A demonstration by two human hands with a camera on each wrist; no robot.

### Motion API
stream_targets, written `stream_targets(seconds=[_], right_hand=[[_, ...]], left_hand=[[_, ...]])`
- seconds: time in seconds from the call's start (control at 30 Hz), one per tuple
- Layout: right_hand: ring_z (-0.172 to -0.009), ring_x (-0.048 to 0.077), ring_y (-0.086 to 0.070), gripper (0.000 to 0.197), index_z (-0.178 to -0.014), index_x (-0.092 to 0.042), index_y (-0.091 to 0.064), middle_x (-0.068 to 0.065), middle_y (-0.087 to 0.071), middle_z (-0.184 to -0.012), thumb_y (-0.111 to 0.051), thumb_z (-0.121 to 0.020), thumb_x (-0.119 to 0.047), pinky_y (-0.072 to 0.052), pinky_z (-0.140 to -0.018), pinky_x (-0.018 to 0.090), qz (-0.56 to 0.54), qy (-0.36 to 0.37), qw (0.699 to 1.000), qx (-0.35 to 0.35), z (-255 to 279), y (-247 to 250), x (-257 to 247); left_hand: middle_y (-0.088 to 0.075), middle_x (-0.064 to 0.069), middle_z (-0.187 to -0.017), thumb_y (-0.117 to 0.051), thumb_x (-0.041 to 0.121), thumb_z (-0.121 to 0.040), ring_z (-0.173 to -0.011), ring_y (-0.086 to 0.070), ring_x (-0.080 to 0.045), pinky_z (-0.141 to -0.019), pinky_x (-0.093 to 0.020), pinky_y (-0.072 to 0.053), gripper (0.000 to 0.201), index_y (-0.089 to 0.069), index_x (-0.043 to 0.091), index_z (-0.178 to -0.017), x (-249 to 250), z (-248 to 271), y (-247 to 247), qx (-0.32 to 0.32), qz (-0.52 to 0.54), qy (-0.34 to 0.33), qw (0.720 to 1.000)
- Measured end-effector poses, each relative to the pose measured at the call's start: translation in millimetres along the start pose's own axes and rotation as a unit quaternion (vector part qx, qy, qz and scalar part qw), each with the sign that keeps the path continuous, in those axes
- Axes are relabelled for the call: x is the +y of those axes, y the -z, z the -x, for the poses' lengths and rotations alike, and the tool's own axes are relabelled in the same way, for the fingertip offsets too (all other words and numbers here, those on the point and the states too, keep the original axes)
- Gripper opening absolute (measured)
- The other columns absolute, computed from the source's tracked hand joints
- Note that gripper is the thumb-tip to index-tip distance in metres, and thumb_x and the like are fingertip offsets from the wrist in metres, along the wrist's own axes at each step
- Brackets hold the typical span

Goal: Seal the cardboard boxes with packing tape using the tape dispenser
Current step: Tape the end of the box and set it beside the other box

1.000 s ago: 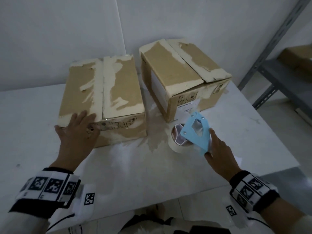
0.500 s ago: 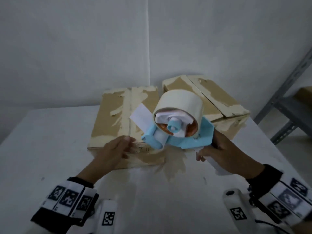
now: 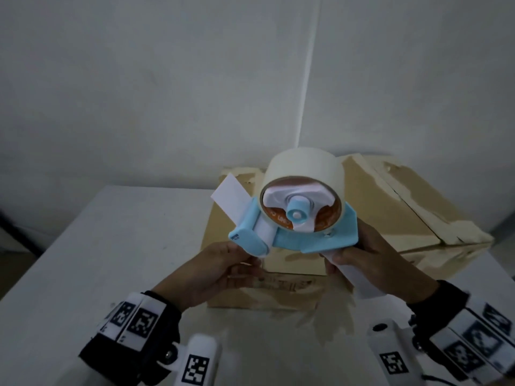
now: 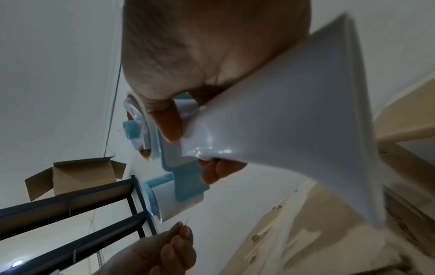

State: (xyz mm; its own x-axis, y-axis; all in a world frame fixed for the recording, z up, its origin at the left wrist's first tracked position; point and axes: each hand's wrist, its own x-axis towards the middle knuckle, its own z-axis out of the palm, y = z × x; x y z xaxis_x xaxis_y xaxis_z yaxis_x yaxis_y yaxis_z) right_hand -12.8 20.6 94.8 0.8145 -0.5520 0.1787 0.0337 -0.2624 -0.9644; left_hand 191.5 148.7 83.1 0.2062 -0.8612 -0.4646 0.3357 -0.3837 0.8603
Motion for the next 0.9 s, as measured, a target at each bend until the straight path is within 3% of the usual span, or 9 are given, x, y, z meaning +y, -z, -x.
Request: stream_targets(seconds=[0.13, 0.23, 0.3, 0.37, 0.47, 0.63, 0.73, 0.83, 0.9], right_hand=[[-0.057, 0.013, -0.058, 0.019, -0.081, -0.030, -0.058, -0.008, -0.063, -0.064, -0.060, -0.062, -0.030, -0.049, -0.057, 0.025, 0.031, 0.003, 0.999, -0.007, -12.2, -1.8, 6.5], [-0.083, -0.003, -0.064, 0.040, -0.097, -0.038, -0.060, -0.026, -0.068, -0.089, -0.077, -0.062, -0.039, -0.049, -0.071, 0.011, 0.091, 0.026, 0.995, -0.013, -23.8, -9.4, 5.7], [-0.092, -0.006, -0.063, 0.045, -0.106, -0.028, -0.061, -0.029, -0.067, -0.097, -0.079, -0.066, -0.035, -0.047, -0.075, 0.007, 0.114, 0.022, 0.993, -0.023, -31.8, -14.4, 7.2], [-0.094, -0.007, -0.062, 0.049, -0.112, -0.021, -0.059, -0.029, -0.067, -0.100, -0.077, -0.067, -0.033, -0.047, -0.076, 0.007, 0.125, 0.019, 0.991, -0.040, -37.7, -18.6, 10.1], [-0.103, 0.000, -0.061, 0.063, -0.120, -0.023, -0.053, -0.014, -0.067, -0.111, -0.074, -0.065, -0.046, -0.050, -0.085, 0.017, 0.114, 0.024, 0.992, -0.053, -42.3, -24.9, 12.6], [-0.097, -0.001, -0.063, 0.058, -0.110, -0.037, -0.052, -0.021, -0.064, -0.107, -0.064, -0.061, -0.067, -0.054, -0.082, 0.023, 0.146, 0.047, 0.986, -0.071, -45.4, -32.0, 10.5], [-0.092, -0.011, -0.060, 0.045, -0.101, -0.043, -0.050, -0.038, -0.058, -0.100, -0.061, -0.064, -0.066, -0.051, -0.075, 0.010, 0.166, 0.083, 0.980, -0.079, -45.7, -35.4, 5.2], [-0.087, -0.021, -0.055, 0.041, -0.105, -0.039, -0.048, -0.046, -0.052, -0.097, -0.058, -0.071, -0.060, -0.044, -0.071, 0.001, 0.173, 0.117, 0.974, -0.091, -46.7, -38.9, 0.0], [-0.081, -0.022, -0.055, 0.033, -0.094, -0.052, -0.050, -0.048, -0.053, -0.090, -0.054, -0.066, -0.069, -0.044, -0.068, 0.000, 0.183, 0.103, 0.973, -0.092, -47.6, -38.2, 0.3]], left_hand=[[-0.063, 0.000, -0.056, -0.048, 0.004, -0.092, -0.050, -0.061, -0.005, -0.052, -0.020, -0.056, 0.016, -0.061, 0.002, -0.082, 10.1, -6.5, 13.8, 0.026, 0.001, 0.016, 1.000], [-0.061, -0.002, -0.054, -0.047, 0.000, -0.092, -0.044, -0.058, -0.006, -0.050, -0.020, -0.055, 0.025, -0.064, 0.004, -0.073, 18.4, -9.1, 21.1, 0.046, -0.015, 0.021, 0.999], [-0.060, -0.002, -0.050, -0.044, 0.000, -0.093, -0.041, -0.056, -0.006, -0.048, -0.019, -0.054, 0.027, -0.061, 0.004, -0.071, 19.0, -9.4, 26.4, 0.057, -0.019, 0.033, 0.998], [-0.060, -0.001, -0.046, -0.041, -0.001, -0.094, -0.038, -0.057, -0.005, -0.045, -0.018, -0.053, 0.027, -0.058, 0.003, -0.073, 18.9, -7.7, 31.6, 0.068, -0.023, 0.053, 0.996], [-0.061, 0.000, -0.043, -0.039, -0.006, -0.093, -0.037, -0.057, -0.005, -0.043, -0.018, -0.052, 0.028, -0.056, 0.004, -0.073, 19.9, -5.6, 39.7, 0.092, -0.034, 0.071, 0.993], [-0.066, -0.005, -0.050, -0.034, -0.012, -0.091, -0.041, -0.062, -0.012, -0.043, -0.022, -0.054, 0.034, -0.059, 0.003, -0.073, 21.1, 1.7, 51.5, 0.112, 0.009, 0.069, 0.991], [-0.065, -0.008, -0.046, -0.026, -0.013, -0.092, -0.038, -0.062, -0.013, -0.039, -0.022, -0.051, 0.054, -0.066, 0.002, -0.060, 19.0, 6.0, 54.6, 0.096, 0.003, 0.077, 0.992], [-0.056, -0.006, -0.032, -0.025, -0.016, -0.090, -0.029, -0.055, -0.007, -0.033, -0.017, -0.045, 0.040, -0.061, -0.001, -0.081, 19.8, 14.0, 52.3, 0.107, -0.034, 0.058, 0.992], [-0.055, -0.004, -0.032, -0.029, -0.015, -0.091, -0.028, -0.054, -0.006, -0.034, -0.016, -0.045, 0.029, -0.056, -0.007, -0.086, 21.4, 14.9, 52.3, 0.121, -0.028, 0.054, 0.991]])
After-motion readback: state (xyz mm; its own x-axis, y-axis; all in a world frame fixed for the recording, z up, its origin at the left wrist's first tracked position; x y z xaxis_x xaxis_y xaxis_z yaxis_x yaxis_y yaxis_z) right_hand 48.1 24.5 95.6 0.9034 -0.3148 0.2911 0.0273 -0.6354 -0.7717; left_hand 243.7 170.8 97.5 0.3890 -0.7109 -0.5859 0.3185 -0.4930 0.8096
